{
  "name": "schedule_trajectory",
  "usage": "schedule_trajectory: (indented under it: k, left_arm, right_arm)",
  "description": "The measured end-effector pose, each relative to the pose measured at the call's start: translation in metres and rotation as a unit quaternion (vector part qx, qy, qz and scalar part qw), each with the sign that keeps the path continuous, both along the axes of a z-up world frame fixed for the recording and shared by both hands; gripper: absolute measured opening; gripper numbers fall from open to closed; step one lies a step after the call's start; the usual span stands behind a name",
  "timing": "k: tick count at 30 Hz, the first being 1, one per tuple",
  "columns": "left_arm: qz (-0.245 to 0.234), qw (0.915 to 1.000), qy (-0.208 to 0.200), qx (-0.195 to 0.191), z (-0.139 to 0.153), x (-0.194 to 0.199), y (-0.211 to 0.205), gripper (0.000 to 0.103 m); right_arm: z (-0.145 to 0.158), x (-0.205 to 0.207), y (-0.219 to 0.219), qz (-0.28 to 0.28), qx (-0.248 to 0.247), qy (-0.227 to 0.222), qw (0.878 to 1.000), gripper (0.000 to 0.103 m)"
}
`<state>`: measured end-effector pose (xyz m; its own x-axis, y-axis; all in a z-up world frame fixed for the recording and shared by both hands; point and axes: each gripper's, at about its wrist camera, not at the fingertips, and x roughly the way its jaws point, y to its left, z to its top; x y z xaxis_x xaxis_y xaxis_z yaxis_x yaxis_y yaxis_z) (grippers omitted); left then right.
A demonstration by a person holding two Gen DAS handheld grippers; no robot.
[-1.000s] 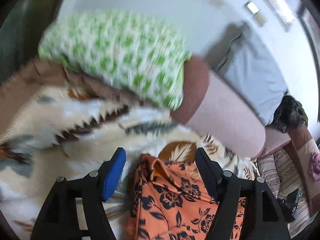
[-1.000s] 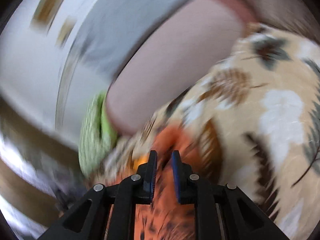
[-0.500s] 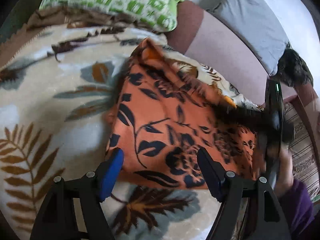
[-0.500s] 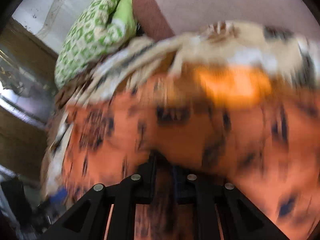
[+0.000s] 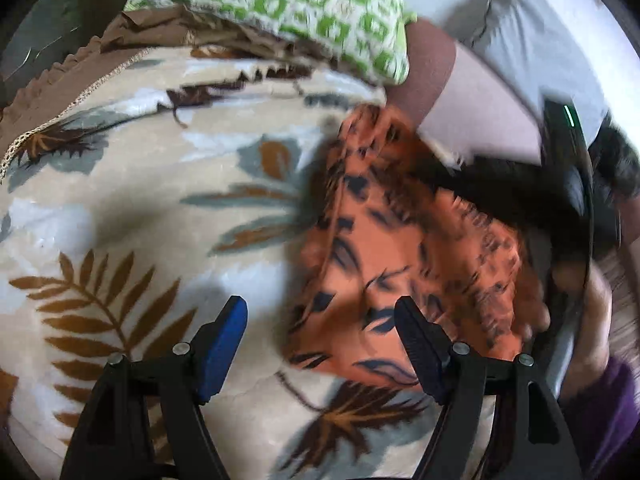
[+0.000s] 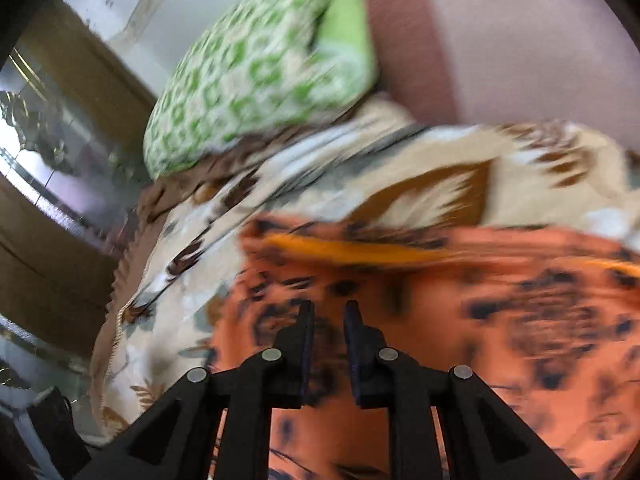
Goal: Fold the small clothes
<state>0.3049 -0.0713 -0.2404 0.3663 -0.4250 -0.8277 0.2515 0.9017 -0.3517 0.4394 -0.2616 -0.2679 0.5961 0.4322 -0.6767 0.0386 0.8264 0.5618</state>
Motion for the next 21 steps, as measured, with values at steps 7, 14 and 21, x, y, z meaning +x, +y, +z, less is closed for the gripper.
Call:
schedule_trajectory:
  k: [7, 14, 21]
  left_arm:
    - [0.0, 0.9995, 0.015, 0.028, -0.018, 0.008, -0.003, 0.076]
    - [0.008, 0.9996, -0.004, 0.027, -0.01, 0.005, 0.001, 0.076]
    - [-0.006, 0.9984, -0.041, 0.039, -0.003, -0.003, -0.012, 0.077]
  right_arm:
    - [-0.027, 0.056, 0.004, -0.056, 0.021, 0.026, 0.998, 0.016]
    - [0.009, -0.036, -0.081, -0.125, -0.025, -0.024, 0.992, 0.016]
    - [-0.025, -0.139, -0.23, -0.241, -0.112, 0.09, 0.96, 0.016]
